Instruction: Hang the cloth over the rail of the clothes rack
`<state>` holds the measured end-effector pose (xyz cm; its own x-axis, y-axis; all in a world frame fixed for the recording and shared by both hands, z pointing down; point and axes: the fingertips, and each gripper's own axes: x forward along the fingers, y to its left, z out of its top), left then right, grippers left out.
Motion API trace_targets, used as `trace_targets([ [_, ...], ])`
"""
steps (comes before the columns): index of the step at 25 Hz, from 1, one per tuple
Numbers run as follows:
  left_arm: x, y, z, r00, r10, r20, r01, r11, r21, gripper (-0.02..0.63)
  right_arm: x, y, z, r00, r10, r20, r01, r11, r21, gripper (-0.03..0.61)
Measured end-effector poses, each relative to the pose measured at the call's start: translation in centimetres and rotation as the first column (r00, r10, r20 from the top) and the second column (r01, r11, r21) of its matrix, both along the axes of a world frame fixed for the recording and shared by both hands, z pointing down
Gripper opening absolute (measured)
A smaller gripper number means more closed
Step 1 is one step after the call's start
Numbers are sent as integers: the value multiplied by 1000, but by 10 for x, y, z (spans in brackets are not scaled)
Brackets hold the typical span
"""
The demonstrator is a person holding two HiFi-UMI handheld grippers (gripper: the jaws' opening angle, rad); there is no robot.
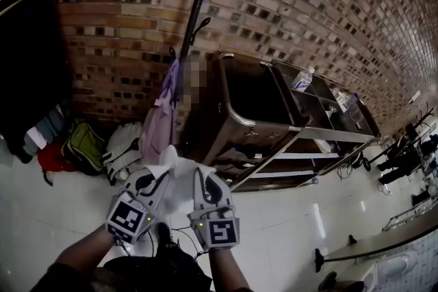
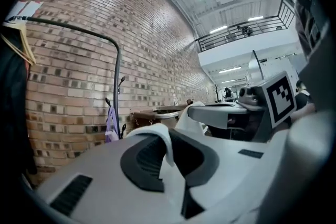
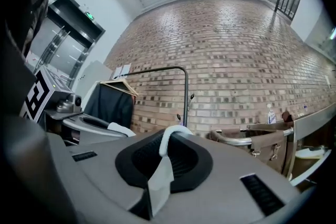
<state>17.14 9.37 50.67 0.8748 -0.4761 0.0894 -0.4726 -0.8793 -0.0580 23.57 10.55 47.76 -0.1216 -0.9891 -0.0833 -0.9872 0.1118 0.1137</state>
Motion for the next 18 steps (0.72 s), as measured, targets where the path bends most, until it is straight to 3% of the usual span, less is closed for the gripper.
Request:
trace_targets([
  [4,30,-49,-20,1000,-9,7,8,998,58,23,33,-44,-23,999,3,-36,-2,999,39,18],
  [9,67,-100,-63,1000,-8,29,5,995,95,23,80,-102,-54,999,0,-33,1,1000,21,18],
  [18,121,-184,-139,998,-63,21,57,977,206,23,136,-176,-138,998,-36,-44,43,986,159,18],
])
